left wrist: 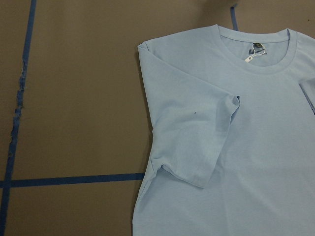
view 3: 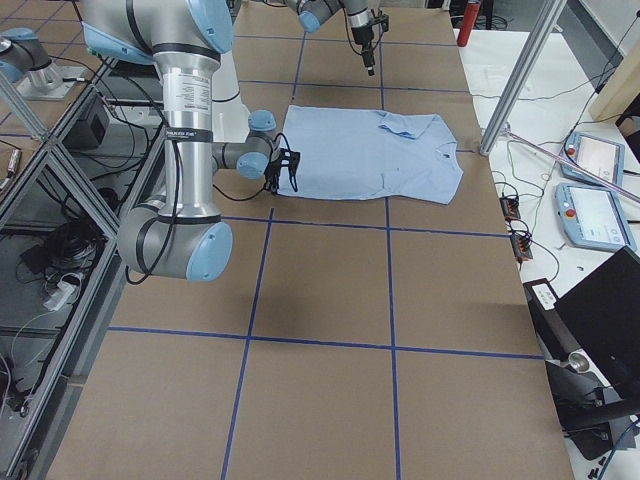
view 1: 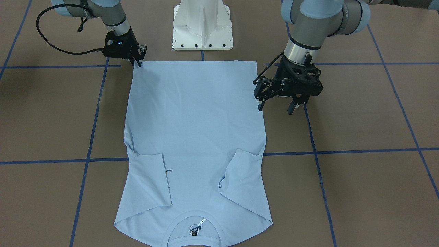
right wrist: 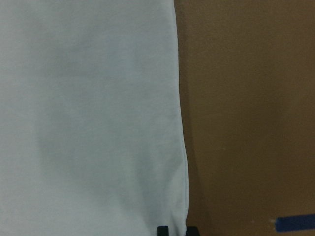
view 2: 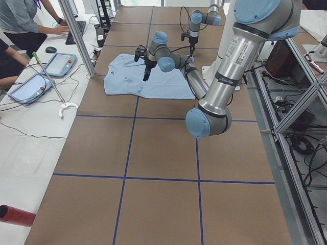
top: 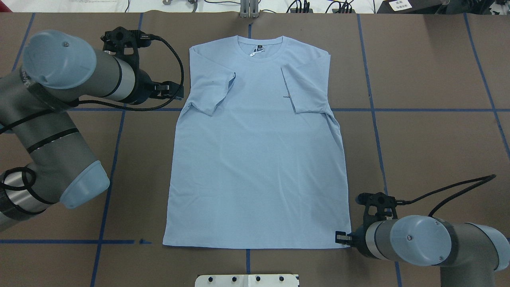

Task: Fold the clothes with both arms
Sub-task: 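Move both grippers to the shirt hem corners nearest the robot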

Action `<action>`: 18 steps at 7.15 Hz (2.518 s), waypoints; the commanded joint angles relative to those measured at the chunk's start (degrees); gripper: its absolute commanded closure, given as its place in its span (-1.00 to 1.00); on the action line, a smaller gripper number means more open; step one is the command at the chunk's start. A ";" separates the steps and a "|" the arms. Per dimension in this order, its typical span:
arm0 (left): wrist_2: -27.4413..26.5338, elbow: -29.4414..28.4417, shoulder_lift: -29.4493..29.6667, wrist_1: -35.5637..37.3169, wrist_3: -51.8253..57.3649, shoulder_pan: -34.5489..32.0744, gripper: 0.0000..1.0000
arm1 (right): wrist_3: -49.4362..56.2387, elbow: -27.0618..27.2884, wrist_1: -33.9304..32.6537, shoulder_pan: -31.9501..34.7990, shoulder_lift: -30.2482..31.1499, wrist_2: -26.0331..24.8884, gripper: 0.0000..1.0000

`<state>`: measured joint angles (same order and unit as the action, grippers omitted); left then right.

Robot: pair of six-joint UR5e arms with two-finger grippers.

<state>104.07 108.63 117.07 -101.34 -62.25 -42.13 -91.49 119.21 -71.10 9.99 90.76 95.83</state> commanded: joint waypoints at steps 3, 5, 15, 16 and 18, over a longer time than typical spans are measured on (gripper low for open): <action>0.08 -0.09 -0.09 0.09 -0.07 0.21 -1.00 | -0.96 0.58 0.08 -0.14 0.56 -0.72 1.00; 0.87 0.61 -4.46 0.00 -7.49 4.04 -1.00 | -2.46 2.68 0.52 -0.05 0.21 -0.90 1.00; -11.96 7.65 -14.85 3.87 -36.71 31.84 -0.88 | -2.02 3.74 0.61 1.44 -1.90 -2.75 1.00; -12.04 7.47 -14.77 3.87 -37.85 32.20 -0.78 | -2.02 3.74 0.61 1.44 -1.90 -2.75 1.00; -12.05 6.77 -14.77 3.87 -37.95 32.81 -0.67 | -2.02 3.74 0.70 1.44 -1.82 -2.75 1.00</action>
<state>92.01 115.92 102.25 -97.48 -99.94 -9.72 -93.52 122.96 -70.43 11.42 88.89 93.08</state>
